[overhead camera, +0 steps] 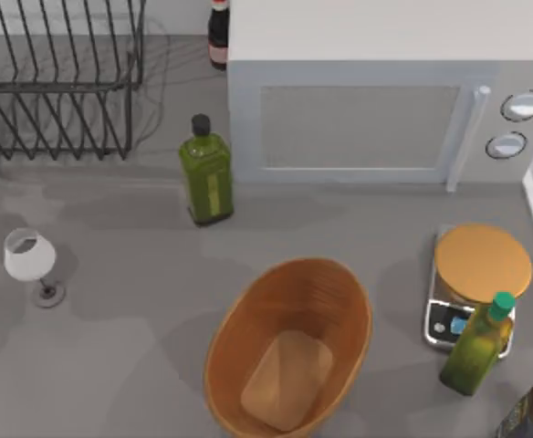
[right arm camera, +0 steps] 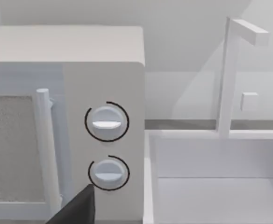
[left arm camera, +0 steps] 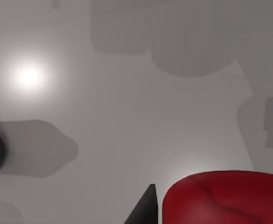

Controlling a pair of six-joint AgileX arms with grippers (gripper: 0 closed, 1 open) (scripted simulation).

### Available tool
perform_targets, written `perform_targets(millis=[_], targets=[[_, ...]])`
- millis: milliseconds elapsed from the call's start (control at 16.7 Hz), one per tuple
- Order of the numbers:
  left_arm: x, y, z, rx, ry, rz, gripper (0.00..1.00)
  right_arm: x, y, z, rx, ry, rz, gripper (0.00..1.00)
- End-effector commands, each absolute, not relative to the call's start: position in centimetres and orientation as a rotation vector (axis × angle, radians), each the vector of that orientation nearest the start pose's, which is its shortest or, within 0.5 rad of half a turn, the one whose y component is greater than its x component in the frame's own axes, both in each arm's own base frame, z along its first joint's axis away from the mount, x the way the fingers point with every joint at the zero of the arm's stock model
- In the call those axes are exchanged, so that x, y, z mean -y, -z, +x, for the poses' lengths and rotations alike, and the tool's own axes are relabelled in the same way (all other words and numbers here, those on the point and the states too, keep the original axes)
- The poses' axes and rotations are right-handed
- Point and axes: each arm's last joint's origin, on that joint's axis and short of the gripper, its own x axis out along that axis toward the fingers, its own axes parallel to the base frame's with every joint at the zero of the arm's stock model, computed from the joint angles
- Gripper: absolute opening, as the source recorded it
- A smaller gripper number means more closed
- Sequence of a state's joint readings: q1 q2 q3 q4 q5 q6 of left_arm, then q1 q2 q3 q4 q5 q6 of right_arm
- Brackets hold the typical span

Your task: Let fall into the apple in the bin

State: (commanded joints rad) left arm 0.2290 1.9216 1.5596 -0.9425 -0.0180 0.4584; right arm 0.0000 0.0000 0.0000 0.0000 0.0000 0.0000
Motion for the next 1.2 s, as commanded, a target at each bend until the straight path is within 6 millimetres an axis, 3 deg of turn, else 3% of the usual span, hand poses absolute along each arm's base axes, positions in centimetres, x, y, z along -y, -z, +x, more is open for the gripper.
perform_targets(millis=[120, 300, 480, 840, 1020, 1200], targets=[[-9.0, -24.3, 37.3, -1.351, 0.108, 0.235, 0.0, 0.1, -16.0, 10.6, 0.0, 0.0, 0.0, 1.0], [-8.6, -25.8, 35.4, -1.432, 0.164, 0.203, 0.0, 0.1, -16.0, 10.6, 0.0, 0.0, 0.0, 1.0], [-8.5, -26.3, 34.1, -1.476, 0.2, 0.182, 0.0, 0.1, -16.0, 10.6, 0.0, 0.0, 0.0, 1.0], [-8.0, -26.2, 34.3, -1.48, 0.22, 0.195, 0.0, 0.1, -16.0, 10.6, 0.0, 0.0, 0.0, 1.0], [-4.5, -26.1, 34.8, -1.458, 0.338, 0.29, 0.0, 0.1, -16.0, 10.6, 0.0, 0.0, 0.0, 1.0], [2.3, -26.2, 34.9, -1.405, 0.539, 0.47, 0.0, 0.1, -16.0, 10.6, 0.0, 0.0, 0.0, 1.0]])
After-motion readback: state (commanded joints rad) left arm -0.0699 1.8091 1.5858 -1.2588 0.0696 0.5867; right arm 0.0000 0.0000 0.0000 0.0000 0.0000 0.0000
